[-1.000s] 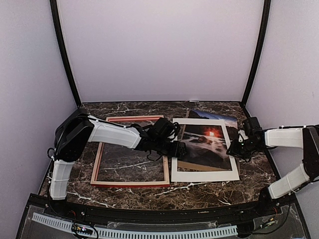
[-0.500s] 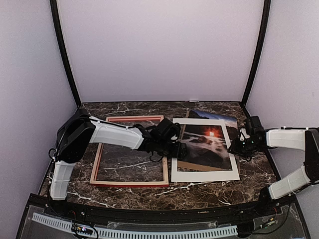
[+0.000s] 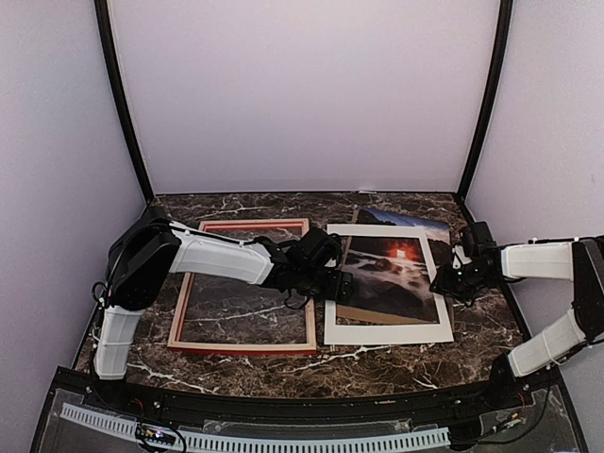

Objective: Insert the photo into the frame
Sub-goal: Pick up the mat board from the photo, then pass from the right arm to the left

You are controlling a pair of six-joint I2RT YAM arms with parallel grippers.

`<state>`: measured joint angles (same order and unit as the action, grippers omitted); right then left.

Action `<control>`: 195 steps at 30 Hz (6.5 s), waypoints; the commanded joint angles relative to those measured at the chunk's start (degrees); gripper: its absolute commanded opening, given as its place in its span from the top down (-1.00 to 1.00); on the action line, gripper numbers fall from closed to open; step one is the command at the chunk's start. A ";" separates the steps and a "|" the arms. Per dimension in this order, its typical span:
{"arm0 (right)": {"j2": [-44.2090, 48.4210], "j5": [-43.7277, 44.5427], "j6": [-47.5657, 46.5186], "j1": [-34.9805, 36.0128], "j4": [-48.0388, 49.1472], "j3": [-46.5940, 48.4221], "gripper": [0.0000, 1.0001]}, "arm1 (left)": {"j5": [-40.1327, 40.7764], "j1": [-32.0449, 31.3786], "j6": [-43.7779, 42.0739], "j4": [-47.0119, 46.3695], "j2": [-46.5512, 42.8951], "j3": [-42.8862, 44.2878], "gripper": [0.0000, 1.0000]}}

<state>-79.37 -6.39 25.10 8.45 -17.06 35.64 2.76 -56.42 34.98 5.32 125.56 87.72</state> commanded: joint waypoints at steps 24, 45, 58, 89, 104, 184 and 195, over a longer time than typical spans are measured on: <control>-0.62 -13.53 0.85 -2.76 7.00 -3.47 0.21 | -4.59 0.44 4.10 5.28 5.21 -3.06 -0.66; -2.31 -30.45 2.60 -5.29 15.01 -6.13 0.43 | -6.14 0.44 4.59 3.23 5.18 -5.20 -0.66; -3.30 -36.64 0.68 -5.33 15.77 -6.83 0.50 | -8.64 0.39 4.83 1.02 5.20 -5.28 -0.65; -9.50 -41.07 1.31 -3.52 22.09 -5.50 0.59 | -12.15 -0.33 4.04 -2.19 5.17 -5.78 -0.64; -8.81 -40.06 1.68 -3.45 21.42 -5.66 0.61 | 2.78 -0.31 -0.75 7.25 -2.96 -8.16 -0.65; 15.51 -46.23 8.34 8.08 -0.18 23.04 1.00 | -51.83 18.26 12.46 -43.55 -12.14 -21.66 -0.71; 13.65 -41.53 5.09 7.07 -4.29 21.83 1.00 | -51.02 21.37 11.51 -44.57 -17.52 -26.94 -0.38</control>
<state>-65.10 -50.17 32.38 16.05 -20.29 58.46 -47.53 -35.77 47.05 -36.84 112.95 62.37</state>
